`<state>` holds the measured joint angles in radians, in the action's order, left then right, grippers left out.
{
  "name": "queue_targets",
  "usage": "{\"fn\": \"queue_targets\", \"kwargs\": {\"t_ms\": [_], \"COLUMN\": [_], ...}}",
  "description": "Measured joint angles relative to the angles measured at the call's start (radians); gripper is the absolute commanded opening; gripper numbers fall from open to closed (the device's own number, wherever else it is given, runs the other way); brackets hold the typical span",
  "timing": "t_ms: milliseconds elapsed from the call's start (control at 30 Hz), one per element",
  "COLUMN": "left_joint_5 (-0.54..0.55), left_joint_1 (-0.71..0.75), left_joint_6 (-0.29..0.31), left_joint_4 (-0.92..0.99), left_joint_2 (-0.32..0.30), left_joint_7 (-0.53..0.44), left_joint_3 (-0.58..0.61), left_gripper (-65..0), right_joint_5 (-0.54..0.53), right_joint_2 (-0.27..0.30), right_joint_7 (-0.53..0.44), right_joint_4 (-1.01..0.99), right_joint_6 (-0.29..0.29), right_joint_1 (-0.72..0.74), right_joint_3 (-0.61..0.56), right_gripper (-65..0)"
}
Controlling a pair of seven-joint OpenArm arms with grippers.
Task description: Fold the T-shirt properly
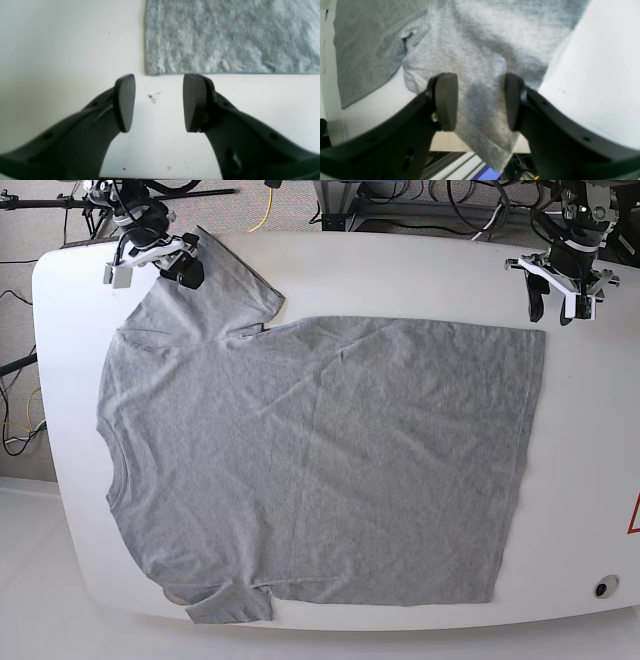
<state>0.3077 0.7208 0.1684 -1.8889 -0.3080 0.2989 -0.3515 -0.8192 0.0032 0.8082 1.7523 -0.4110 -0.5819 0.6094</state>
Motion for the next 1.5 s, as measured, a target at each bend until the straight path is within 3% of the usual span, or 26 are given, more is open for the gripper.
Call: {"fn": "queue_targets", "kwargs": {"t_ms": [533,1500], "left_joint_5": [0.020,0.031], "left_joint_1": [0.005,0.004], "left_joint_6": [0.004,0.008], "left_joint_4": [0.028,0.050], "left_joint_2": [0.014,0.003], "left_joint_7": [0.027,0.029], "left_joint_3": [-0.080,-0.040], "left_gripper": [-36.5,-36.4], "right_joint_5": [-0.064,-0.062], "right_joint_2": [0.008,0.008], "right_joint_7": [-0.013,-0.023], "right_joint_4": [-0.034,-0.050], "right_joint_6": [-0.009,-0.021], "right_joint_1": [0.002,0.003], "right_joint_3": [0.015,0.012], "right_gripper": [-36.0,-35.8]}}
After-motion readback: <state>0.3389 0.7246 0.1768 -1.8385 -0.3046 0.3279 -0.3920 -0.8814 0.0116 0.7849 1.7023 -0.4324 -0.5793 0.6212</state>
